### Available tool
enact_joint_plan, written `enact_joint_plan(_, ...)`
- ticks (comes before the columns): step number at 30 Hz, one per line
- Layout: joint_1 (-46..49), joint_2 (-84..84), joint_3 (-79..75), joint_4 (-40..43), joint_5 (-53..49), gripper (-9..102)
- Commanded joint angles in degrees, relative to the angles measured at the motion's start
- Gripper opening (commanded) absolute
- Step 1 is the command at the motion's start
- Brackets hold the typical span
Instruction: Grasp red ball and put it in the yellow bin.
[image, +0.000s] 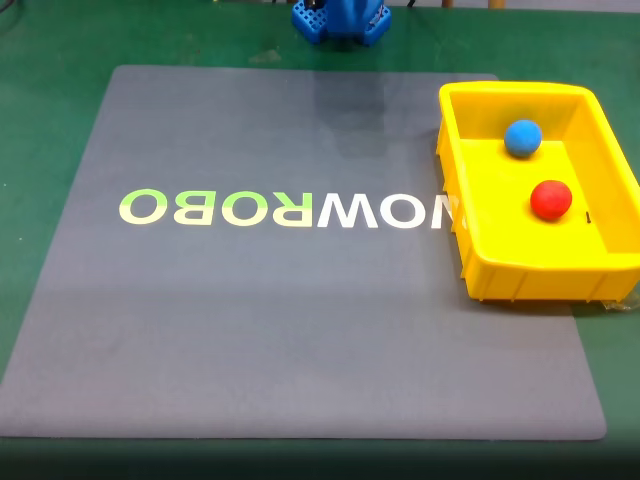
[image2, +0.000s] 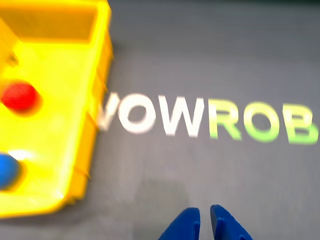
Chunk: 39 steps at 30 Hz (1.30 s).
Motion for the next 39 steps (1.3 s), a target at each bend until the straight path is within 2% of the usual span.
enact_joint_plan(1, 1.85, 5.1, 6.5, -0.44, -1.14, 0)
enact_joint_plan(8, 2.37, 18.19, 22.68, 0.0, -2.81, 0)
enact_joint_plan(20, 3.25, 24.26, 34.89, 0.09, -2.72, 0)
enact_joint_plan(26, 1.93, 26.72, 34.89, 5.19, -0.7, 0)
enact_joint_plan(33, 0.97, 27.42, 34.98, 17.75, -2.46, 0)
enact_joint_plan(39, 1.76, 27.42, 34.98, 18.54, -1.49, 0)
